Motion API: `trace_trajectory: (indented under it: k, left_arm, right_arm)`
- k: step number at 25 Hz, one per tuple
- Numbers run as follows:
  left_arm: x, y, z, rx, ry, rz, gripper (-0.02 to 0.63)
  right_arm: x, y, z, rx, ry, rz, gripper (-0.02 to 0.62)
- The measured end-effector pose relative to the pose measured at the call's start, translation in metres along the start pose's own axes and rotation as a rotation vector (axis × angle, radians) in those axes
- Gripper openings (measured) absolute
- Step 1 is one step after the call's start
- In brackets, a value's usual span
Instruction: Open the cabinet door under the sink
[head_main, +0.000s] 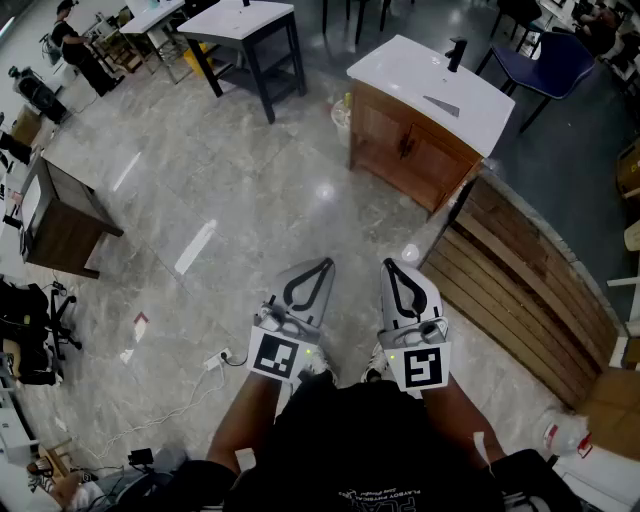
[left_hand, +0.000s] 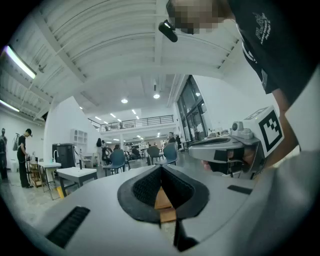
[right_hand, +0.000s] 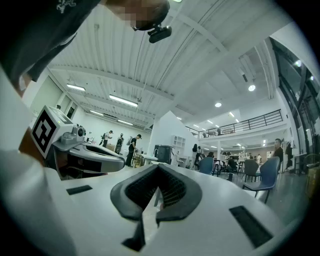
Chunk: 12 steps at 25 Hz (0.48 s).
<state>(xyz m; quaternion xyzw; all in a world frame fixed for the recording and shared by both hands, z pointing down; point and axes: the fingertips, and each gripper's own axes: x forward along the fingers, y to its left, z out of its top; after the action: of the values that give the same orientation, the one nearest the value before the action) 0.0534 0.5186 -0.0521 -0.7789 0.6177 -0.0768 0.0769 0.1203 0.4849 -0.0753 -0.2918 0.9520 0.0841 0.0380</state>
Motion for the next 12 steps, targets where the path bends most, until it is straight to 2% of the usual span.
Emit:
trace_trajectory:
  k: [4,7,8,12]
  left_arm:
    - [-0.005,0.001,0.004,0.019,0.006,0.001,0.021]
    - [-0.009,0.008,0.009,-0.080,-0.054,0.039,0.021]
    - [-0.009,0.010,0.008,-0.091,-0.061,0.039,0.021]
    - [-0.009,0.015,-0.003,-0.018,-0.034,-0.007,0.021]
  right_arm:
    - [0.002,0.009,0.001,0.009,-0.009,-0.001,0.014]
    - [0.005,0.016,-0.004,0.013,-0.005,-0.010,0.014]
    - [0.006,0.017,-0.007,0.021,0.001,-0.019,0.014]
    - [0.008,0.021,-0.019,0.033,0.038,-0.050,0.014]
